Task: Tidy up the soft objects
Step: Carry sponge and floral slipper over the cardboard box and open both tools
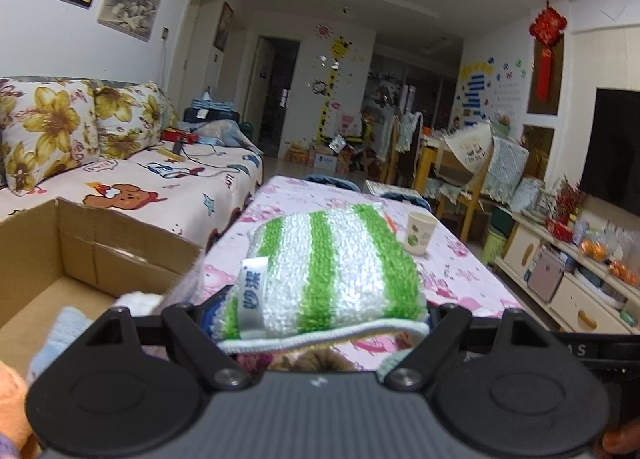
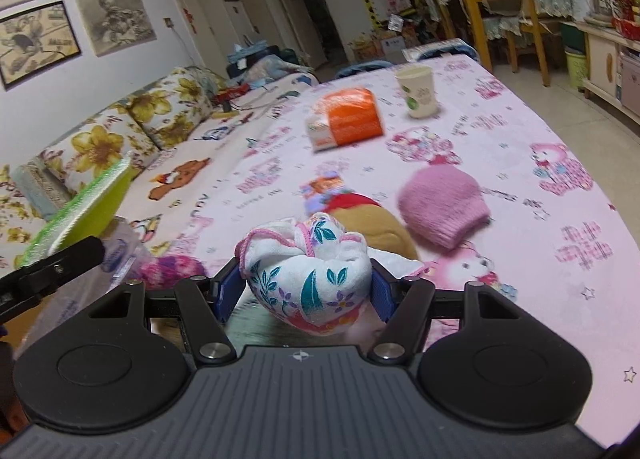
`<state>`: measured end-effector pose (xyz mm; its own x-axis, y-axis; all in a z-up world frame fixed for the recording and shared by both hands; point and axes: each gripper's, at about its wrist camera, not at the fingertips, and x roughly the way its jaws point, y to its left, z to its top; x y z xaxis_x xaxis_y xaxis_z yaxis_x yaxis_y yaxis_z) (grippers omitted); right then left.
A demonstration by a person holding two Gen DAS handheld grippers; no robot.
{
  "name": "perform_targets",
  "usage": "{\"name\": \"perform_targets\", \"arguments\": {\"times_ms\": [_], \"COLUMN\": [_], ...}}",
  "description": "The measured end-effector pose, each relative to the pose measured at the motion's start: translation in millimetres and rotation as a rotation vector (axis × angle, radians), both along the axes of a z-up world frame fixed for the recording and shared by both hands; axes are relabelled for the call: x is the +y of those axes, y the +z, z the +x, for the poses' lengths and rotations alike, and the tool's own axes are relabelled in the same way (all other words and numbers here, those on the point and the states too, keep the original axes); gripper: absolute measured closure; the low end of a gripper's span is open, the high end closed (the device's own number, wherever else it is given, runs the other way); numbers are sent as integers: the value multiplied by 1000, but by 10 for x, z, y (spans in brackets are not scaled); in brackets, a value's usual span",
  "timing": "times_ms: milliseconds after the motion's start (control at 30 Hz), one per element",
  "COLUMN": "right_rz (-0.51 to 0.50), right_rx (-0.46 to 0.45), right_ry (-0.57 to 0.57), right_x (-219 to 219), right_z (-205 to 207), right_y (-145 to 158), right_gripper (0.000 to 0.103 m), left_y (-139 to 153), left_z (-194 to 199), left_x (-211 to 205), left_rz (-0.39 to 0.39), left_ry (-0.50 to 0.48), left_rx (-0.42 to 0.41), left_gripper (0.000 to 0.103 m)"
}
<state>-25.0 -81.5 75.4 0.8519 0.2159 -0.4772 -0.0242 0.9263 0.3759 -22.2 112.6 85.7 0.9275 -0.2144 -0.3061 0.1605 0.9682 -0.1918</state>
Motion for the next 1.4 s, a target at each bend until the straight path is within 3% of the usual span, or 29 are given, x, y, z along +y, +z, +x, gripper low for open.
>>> {"name": "perform_targets", "arguments": {"times_ms": [633,933,1233,1333,1400], "right_rz": [-9,20,22,29,39], "right_rx": [-83,-113,-97,-79,-72], "right_ry": [213,344,468,496,508], "right_x": [589,920,1199,1247,1216], "right_z": [192,264,232,191,160], "right_y": [198,291,281,256,243], "right_gripper": [23,23,22,19,6], "left_y": [157,148,88,71,62], "left_z": [-168,-225,-264,-280,-277], "left_x": [541,989,1344,1393,1410], "left_rz": [-130,-200,-272,-289,-305], "left_ry": [188,404,604,638,645], "left_rx": [-69,-67,-9,-2,9], "left_gripper": [19,19,18,17,15]}}
